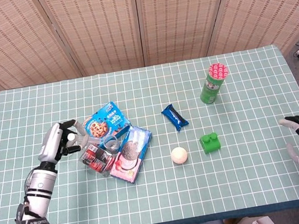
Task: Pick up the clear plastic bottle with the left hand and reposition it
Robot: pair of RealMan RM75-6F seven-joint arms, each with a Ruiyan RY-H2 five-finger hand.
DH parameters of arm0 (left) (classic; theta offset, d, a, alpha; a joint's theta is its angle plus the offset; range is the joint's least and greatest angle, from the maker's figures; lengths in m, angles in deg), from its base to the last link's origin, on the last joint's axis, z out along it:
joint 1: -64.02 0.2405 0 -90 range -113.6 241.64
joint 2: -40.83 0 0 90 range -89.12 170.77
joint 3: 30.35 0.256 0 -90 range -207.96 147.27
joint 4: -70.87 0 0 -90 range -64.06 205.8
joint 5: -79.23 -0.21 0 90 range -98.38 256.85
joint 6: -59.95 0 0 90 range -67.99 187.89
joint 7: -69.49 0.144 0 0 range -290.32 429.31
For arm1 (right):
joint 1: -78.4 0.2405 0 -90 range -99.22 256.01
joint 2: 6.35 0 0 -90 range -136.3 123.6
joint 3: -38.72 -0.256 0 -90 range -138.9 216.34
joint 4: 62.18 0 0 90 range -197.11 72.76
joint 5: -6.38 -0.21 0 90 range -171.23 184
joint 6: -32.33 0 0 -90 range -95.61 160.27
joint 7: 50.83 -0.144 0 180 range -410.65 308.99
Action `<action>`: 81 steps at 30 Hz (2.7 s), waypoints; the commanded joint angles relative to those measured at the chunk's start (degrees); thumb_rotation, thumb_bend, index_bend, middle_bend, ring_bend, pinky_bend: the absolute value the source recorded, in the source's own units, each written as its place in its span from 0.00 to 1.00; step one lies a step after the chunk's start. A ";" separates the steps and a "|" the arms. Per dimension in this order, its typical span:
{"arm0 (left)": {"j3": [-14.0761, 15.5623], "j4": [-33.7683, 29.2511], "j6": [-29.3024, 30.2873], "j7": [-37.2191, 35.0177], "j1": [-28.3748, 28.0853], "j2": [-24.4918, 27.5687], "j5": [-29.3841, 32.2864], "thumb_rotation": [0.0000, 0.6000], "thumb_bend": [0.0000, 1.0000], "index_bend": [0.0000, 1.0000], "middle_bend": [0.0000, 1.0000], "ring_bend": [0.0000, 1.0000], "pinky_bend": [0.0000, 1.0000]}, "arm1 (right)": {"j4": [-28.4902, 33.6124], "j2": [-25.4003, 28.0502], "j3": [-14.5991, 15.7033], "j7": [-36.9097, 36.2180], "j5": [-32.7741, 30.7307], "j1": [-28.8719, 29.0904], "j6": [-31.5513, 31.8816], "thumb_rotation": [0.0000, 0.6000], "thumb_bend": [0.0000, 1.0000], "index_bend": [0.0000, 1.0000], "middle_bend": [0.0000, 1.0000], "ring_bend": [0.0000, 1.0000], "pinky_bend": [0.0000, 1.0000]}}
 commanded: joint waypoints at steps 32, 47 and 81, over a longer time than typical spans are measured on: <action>2.57 4.53 -0.02 4.28 -4.94 -7.05 3.59 1.00 0.53 0.80 1.00 1.00 1.00 | -0.03 0.43 0.10 -1.15 0.50 -0.24 0.58 1.00 0.47 0.23 0.19 0.13 0.35; 4.40 13.12 -0.28 5.79 -6.35 -13.52 2.94 1.00 0.53 0.79 1.00 1.00 1.00 | -0.17 0.58 0.17 -1.78 0.68 -0.19 0.48 1.00 0.47 0.23 0.19 0.13 0.35; 5.82 24.19 -3.32 4.69 -6.93 -22.44 -0.70 1.00 0.51 0.65 1.00 1.00 1.00 | -0.29 0.63 0.39 -2.36 0.83 0.03 0.03 1.00 0.47 0.23 0.19 0.13 0.35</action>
